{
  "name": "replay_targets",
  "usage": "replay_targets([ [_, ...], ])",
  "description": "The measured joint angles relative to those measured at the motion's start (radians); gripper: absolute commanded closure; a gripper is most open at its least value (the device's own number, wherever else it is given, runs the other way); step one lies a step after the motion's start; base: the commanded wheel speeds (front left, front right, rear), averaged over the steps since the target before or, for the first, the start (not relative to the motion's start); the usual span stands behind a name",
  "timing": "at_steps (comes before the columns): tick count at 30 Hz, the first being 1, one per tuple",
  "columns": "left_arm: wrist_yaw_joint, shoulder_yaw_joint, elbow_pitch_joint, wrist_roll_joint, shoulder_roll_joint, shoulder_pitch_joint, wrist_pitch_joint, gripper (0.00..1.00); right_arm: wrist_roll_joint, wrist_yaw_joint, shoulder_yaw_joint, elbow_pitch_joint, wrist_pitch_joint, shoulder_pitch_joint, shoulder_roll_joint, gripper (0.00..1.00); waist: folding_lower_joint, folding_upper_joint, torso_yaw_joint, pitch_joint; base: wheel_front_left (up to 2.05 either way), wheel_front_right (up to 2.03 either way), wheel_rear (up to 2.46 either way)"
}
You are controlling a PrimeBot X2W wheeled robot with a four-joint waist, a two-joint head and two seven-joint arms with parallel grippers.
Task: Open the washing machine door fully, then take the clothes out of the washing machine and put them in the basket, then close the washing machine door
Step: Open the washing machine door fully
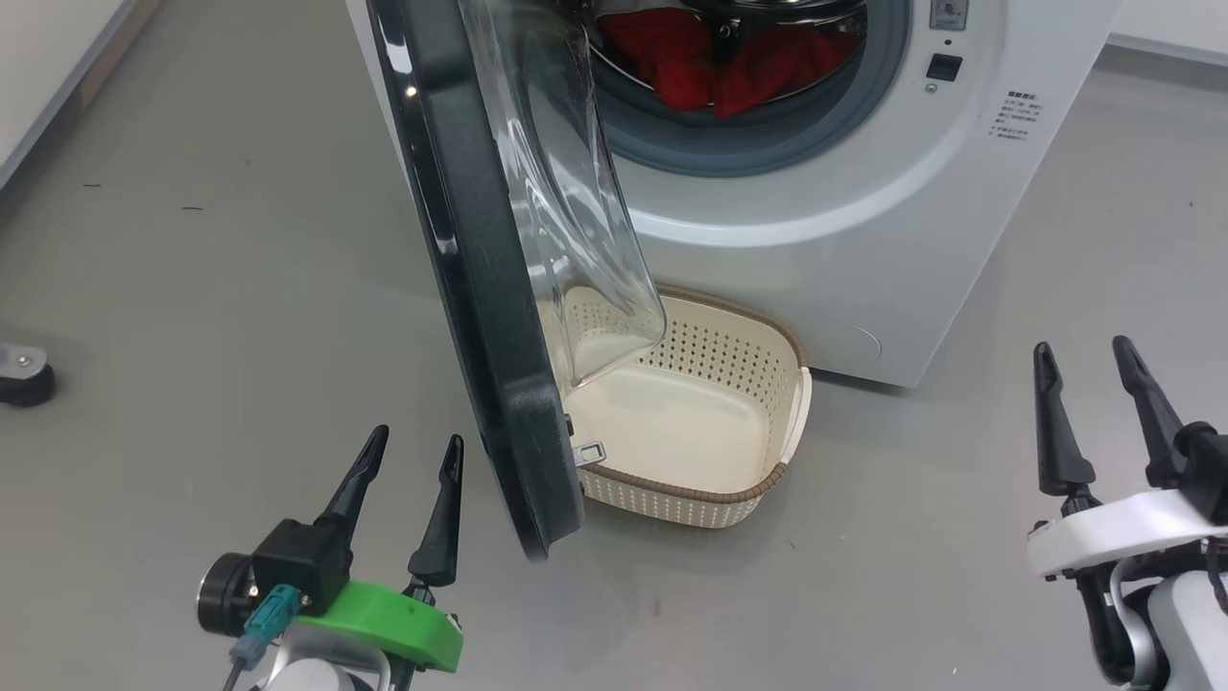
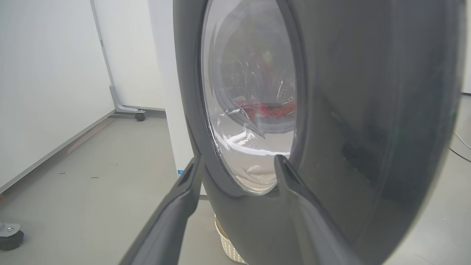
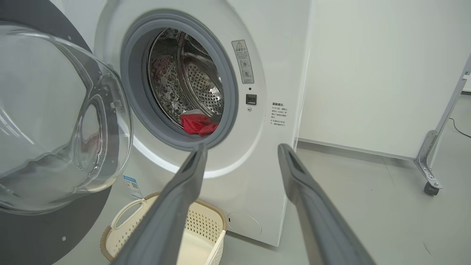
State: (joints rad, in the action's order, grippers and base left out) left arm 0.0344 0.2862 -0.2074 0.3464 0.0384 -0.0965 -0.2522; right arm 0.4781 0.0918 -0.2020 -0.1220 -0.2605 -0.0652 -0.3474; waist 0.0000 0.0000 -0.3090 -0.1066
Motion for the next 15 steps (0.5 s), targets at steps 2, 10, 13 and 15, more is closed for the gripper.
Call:
replay_targets([
  [2, 0.000, 0.000, 0.000, 0.000, 0.000, 0.000, 0.000, 0.00, -0.012, 0.000, 0.002, 0.012, 0.000, 0.008, 0.026, 0.00, 0.0000, 0.0000, -0.001, 0.000, 0.00, 0.00, 0.00],
  [10, 0.000, 0.001, -0.006, 0.003, 0.000, 0.000, 0.000, 0.00, -0.066, -0.001, -0.016, 0.025, 0.000, 0.072, 0.107, 0.00, 0.0000, 0.0000, -0.007, 0.002, 0.00, 0.00, 0.00],
  [13, 0.000, 0.001, -0.007, 0.003, 0.000, 0.000, 0.000, 0.00, -0.081, -0.001, -0.025, 0.030, 0.000, 0.080, 0.131, 0.00, 0.0000, 0.0000, -0.010, 0.005, 0.00, 0.00, 0.00],
  [15, 0.000, 0.002, -0.009, 0.003, 0.000, 0.000, 0.000, 0.00, -0.096, -0.001, -0.030, 0.034, 0.000, 0.082, 0.143, 0.00, 0.0000, 0.0000, -0.012, 0.005, 0.00, 0.00, 0.00],
])
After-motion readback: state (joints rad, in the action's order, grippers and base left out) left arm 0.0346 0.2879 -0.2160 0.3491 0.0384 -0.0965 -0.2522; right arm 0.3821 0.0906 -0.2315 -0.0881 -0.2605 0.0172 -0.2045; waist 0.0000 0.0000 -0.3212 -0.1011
